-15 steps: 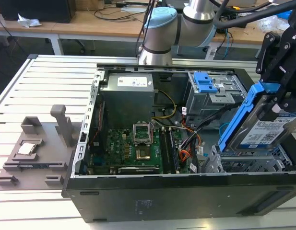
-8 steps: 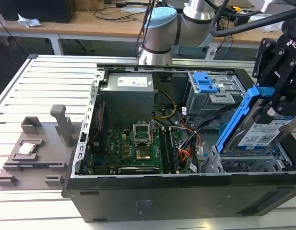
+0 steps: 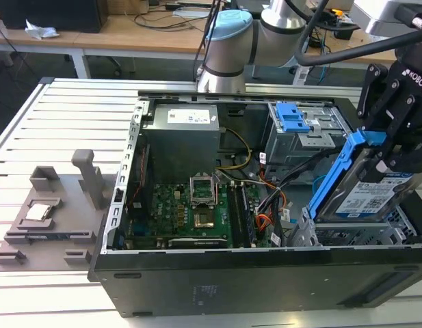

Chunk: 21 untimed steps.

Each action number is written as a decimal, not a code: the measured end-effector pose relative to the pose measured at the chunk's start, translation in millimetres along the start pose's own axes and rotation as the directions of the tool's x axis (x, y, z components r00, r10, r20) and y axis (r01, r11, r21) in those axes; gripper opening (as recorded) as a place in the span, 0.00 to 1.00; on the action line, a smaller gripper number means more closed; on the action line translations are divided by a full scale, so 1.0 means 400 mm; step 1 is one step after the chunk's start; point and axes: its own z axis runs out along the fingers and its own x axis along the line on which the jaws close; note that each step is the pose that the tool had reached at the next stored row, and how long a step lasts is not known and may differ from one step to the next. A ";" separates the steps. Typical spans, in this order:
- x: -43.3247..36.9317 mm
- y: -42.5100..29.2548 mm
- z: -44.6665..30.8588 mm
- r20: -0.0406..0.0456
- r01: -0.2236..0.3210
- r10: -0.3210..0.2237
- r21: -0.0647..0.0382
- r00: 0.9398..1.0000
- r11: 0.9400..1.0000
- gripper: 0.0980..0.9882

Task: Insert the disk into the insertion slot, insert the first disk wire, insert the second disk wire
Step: 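Insert the disk into the insertion slot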

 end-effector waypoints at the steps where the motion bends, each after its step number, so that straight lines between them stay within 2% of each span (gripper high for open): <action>1: 0.000 0.000 0.001 0.000 0.000 0.000 0.000 1.000 1.000 0.30; 13: 0.000 -0.001 0.024 0.000 0.000 0.000 0.000 1.000 1.000 0.30; 21: 0.000 -0.002 0.052 0.000 0.000 0.000 0.000 1.000 1.000 0.30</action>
